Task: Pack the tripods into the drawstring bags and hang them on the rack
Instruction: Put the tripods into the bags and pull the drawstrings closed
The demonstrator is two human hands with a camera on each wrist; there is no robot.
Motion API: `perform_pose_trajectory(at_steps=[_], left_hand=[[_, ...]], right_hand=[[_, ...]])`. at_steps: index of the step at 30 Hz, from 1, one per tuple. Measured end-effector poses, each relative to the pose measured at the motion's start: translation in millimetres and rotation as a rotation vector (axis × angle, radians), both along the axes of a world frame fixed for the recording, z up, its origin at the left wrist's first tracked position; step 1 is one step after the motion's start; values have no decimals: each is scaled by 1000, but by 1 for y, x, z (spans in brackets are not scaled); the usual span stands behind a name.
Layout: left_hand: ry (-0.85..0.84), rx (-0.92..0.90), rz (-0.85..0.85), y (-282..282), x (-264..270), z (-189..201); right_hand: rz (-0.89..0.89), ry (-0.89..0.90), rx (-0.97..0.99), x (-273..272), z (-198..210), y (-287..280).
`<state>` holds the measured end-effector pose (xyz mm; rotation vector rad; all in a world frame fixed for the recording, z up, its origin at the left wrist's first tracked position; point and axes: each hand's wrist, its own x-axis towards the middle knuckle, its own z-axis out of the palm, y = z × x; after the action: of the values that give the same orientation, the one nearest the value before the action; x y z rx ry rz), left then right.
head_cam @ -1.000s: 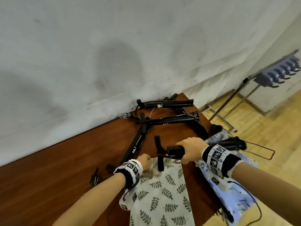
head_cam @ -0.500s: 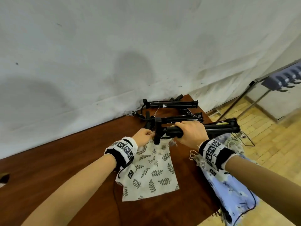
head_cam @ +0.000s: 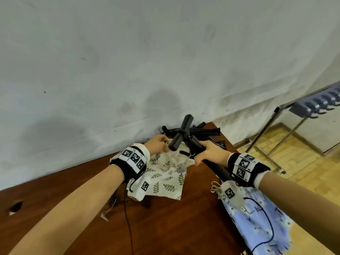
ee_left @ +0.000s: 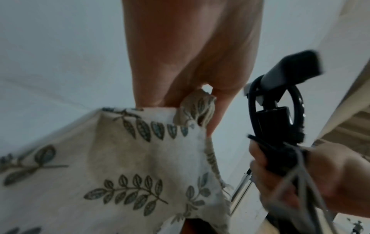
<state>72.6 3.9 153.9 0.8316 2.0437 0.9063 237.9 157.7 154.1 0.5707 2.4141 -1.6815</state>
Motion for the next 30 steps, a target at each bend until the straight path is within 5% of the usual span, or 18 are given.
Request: perform_pose_trajectory(at_steps=[5, 9, 13, 19, 25, 30], left_hand=[[104, 117, -25, -3, -1, 4], [144, 265, -65, -17, 4, 12], [165, 210, -171, -28, 9, 9], [208, 102, -165, -39, 15, 7], [377, 48, -410, -35, 42, 22], [650, 73, -86, -28, 43, 13]], right_hand=[[244, -323, -103, 5, -19, -17], [328, -431, -163, 4, -37, -23], [351, -452, -265, 4, -36, -24], [232, -439, -441, 7, -37, -20], [-100, -320, -600, -1, -36, -21], [-241, -224, -647, -7, -25, -21]])
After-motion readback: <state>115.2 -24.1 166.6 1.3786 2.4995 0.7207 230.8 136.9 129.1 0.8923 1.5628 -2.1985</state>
